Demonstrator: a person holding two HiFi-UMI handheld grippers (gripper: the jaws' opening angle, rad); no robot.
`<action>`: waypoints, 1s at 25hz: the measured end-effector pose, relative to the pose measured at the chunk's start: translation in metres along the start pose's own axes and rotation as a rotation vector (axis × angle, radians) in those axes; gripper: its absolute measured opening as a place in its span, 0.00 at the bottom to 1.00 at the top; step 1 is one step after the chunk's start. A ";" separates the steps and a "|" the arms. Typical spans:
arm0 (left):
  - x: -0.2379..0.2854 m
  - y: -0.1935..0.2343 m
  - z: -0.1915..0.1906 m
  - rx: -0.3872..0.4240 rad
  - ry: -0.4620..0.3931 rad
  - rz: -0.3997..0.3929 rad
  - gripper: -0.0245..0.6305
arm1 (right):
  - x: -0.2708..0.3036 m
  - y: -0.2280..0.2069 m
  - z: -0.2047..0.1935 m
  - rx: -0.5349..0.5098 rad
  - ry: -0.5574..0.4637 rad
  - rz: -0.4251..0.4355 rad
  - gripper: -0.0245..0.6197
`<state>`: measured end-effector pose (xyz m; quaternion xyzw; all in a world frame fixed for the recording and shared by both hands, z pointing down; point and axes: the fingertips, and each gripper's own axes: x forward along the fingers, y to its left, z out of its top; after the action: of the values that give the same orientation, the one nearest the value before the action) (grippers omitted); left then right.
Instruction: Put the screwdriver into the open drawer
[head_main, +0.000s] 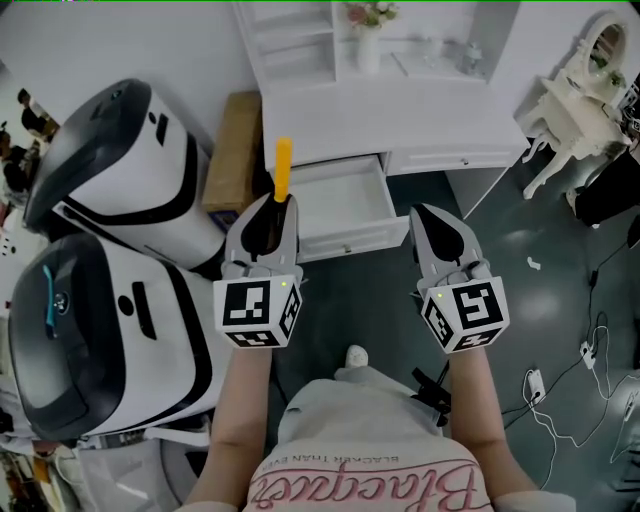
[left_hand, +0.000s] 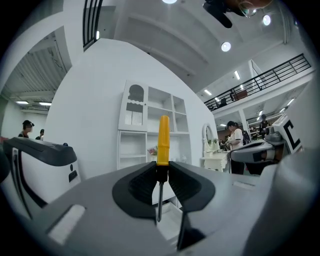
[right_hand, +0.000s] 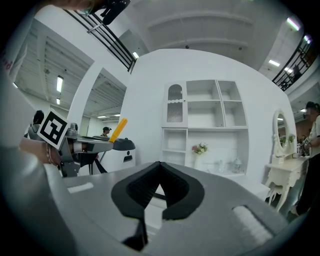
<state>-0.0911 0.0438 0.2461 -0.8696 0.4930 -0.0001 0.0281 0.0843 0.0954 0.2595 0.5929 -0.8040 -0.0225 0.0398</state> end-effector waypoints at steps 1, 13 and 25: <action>0.004 -0.001 -0.001 0.000 0.002 0.002 0.18 | 0.003 -0.003 -0.001 0.003 0.002 0.002 0.04; 0.028 0.006 -0.010 -0.003 0.020 0.002 0.18 | 0.023 -0.015 -0.013 0.027 0.021 0.001 0.04; 0.090 0.037 -0.016 -0.016 0.029 -0.040 0.18 | 0.080 -0.035 -0.016 0.020 0.051 -0.041 0.04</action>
<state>-0.0771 -0.0535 0.2581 -0.8794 0.4758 -0.0093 0.0139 0.0953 0.0085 0.2752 0.6098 -0.7907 -0.0003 0.0539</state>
